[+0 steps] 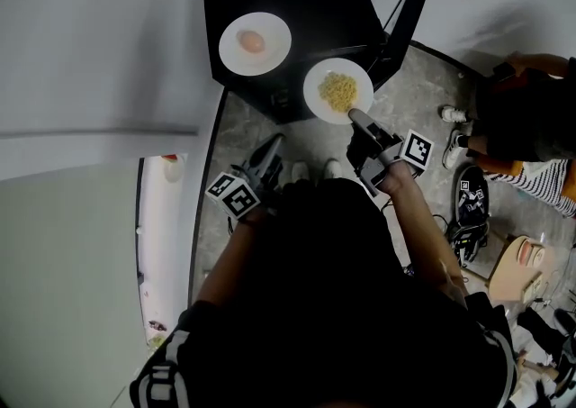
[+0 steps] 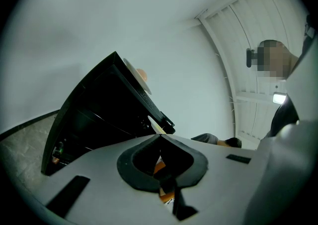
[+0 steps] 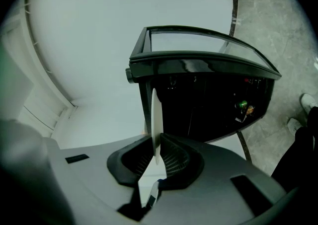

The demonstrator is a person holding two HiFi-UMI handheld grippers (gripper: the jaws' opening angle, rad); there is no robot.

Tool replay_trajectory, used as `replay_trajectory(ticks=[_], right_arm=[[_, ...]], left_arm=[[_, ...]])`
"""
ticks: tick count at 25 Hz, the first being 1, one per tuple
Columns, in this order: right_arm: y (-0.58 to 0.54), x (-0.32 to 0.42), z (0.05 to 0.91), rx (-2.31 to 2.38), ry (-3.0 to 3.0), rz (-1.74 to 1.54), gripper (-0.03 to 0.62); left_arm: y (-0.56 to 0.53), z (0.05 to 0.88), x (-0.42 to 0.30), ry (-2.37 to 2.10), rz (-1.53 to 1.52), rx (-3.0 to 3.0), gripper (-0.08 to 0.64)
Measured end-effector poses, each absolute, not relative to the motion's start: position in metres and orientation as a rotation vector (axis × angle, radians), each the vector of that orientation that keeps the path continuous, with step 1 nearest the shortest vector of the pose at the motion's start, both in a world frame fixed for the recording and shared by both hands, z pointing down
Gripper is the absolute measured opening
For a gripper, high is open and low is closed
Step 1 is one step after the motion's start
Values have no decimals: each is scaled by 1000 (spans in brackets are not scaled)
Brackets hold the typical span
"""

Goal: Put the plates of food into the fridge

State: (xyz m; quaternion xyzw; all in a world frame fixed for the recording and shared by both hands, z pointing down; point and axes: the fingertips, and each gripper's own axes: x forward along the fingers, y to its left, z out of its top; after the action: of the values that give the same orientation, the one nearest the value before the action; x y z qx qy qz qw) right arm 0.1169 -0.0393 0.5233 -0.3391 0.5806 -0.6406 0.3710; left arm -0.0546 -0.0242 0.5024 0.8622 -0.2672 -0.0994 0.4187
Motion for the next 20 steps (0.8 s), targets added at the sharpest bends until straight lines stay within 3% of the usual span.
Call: replay_trajectory(ticks=[20], right_arm=[[-50,122,555,-893,1446,-1684,55]], left_arm=[[-27,504,-59,-682,-238,2156,21]])
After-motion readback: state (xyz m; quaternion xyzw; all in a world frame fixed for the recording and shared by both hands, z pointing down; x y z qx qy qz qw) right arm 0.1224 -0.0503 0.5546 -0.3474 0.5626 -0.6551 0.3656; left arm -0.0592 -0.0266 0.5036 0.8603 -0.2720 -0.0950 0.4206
